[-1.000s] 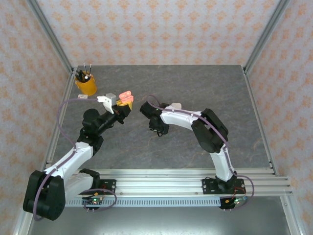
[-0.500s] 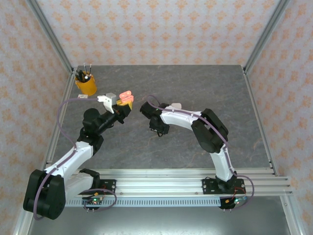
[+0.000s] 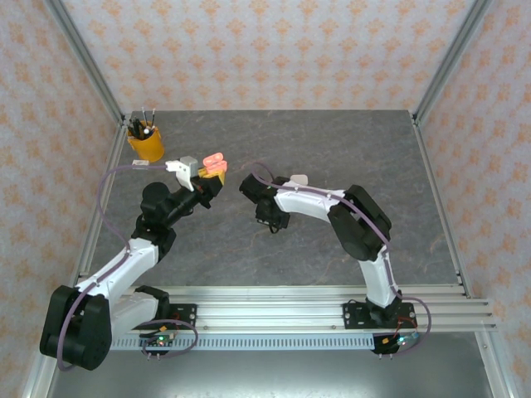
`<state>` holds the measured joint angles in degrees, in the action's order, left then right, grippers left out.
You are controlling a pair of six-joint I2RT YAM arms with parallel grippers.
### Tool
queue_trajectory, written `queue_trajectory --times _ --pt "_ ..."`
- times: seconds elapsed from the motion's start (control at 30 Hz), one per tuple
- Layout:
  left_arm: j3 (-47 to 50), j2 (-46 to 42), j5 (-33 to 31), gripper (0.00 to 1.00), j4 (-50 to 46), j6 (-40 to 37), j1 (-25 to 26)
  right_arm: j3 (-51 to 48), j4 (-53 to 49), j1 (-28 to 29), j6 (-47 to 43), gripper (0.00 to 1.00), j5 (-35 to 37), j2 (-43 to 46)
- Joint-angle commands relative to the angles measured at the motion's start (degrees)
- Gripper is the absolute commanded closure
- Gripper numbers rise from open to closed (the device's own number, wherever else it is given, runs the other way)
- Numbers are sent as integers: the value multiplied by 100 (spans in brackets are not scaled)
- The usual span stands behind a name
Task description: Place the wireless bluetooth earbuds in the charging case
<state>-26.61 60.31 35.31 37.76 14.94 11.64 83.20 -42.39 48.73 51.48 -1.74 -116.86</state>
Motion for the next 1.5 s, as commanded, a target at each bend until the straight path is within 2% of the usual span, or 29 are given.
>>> queue_trajectory --times 0.0,0.3,0.63,0.8,1.07,1.27,1.47 --pt "-255 48 -16 100 85 -79 64 -213 -61 48 83 75 473 444" --pt "-395 249 99 100 56 -269 246 -619 268 27 -166 75 1335 1354" --pt "-874 1159 55 100 369 -516 718 -722 623 -381 -965 75 1903 2594" --pt "-1230 1652 46 100 582 -511 920 -609 960 -657 -1483 74 1849 3160" --pt "-1822 2243 -6 100 705 -628 1272 -109 1549 -882 -2290 74 1468 3565" --pt "-2263 2618 -130 100 902 -639 1493 -7 2392 -952 -2748 74 1060 3791" --pt "-2717 2817 -559 100 1082 -880 1747 -211 3487 -960 -2985 74 683 4004"
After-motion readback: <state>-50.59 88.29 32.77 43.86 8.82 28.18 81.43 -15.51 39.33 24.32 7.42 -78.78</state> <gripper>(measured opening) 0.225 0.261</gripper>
